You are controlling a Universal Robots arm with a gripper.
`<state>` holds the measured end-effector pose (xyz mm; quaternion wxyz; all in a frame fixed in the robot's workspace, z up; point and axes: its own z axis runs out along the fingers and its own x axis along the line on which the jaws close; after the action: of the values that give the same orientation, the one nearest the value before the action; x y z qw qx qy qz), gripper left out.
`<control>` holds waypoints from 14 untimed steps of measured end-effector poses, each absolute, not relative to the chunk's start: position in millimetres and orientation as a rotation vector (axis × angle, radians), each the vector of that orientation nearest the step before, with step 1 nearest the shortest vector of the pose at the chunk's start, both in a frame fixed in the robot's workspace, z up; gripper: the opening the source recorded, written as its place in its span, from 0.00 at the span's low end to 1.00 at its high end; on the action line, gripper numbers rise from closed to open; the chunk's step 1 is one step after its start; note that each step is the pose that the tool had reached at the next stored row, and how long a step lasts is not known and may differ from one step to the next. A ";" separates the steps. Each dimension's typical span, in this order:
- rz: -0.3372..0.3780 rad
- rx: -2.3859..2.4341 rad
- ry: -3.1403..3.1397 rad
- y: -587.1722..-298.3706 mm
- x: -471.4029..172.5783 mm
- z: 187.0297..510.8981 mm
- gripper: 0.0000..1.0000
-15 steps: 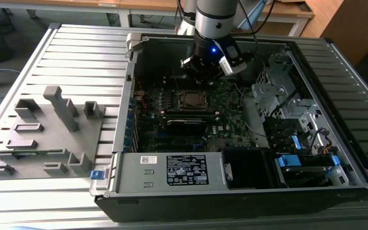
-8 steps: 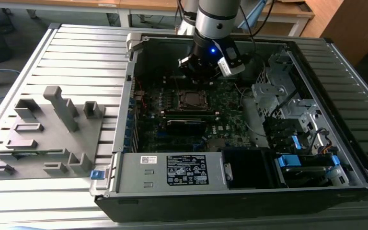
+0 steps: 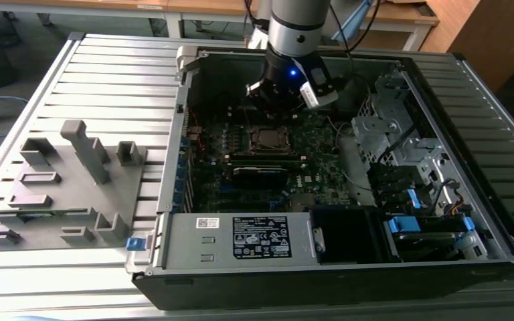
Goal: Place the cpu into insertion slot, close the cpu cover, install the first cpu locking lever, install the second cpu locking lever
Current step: 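Close the cpu cover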
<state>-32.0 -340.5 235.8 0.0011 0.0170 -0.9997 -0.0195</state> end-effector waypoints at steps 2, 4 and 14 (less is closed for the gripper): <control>-0.061 0.054 -3.146 -340.7 -33.6 234.8 0.11; -0.061 0.055 -3.152 -341.1 -36.3 233.1 0.11; -0.061 0.056 -3.170 -341.7 -63.7 223.1 0.11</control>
<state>-63.7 -341.7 223.1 -0.0149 0.0175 -0.9996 -0.0192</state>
